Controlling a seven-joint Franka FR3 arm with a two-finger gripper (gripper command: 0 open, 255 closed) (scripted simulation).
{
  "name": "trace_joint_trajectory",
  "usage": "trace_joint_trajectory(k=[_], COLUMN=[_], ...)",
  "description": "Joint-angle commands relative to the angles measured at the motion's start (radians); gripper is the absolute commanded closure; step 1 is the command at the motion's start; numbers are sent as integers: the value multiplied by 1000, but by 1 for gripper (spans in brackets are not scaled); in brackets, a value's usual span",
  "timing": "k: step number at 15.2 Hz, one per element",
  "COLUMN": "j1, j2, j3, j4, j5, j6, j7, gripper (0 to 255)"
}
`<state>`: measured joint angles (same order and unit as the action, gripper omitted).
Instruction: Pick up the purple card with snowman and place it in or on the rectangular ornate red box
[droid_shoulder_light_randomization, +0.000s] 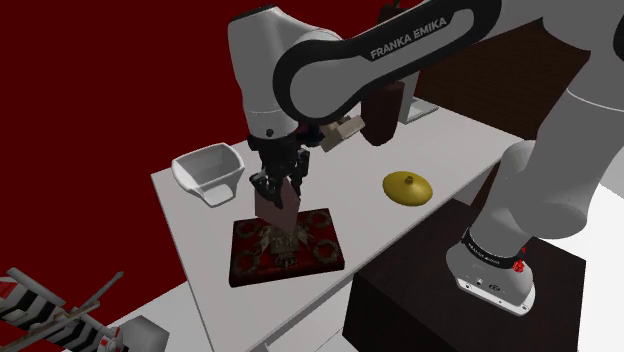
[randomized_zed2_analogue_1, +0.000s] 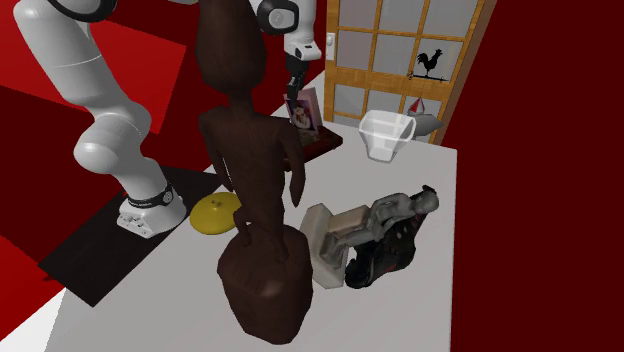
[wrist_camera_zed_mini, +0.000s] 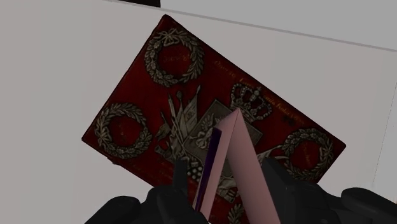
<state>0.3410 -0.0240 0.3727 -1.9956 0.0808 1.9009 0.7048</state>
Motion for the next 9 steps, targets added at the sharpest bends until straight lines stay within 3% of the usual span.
trace_joint_trajectory(k=[1,9], j1=[0,1], j2=[8,25], j3=[0,1], j4=[-19,-56], j5=[-2,-7], j6=[27,80], j7=[-2,0], gripper=[255,255])
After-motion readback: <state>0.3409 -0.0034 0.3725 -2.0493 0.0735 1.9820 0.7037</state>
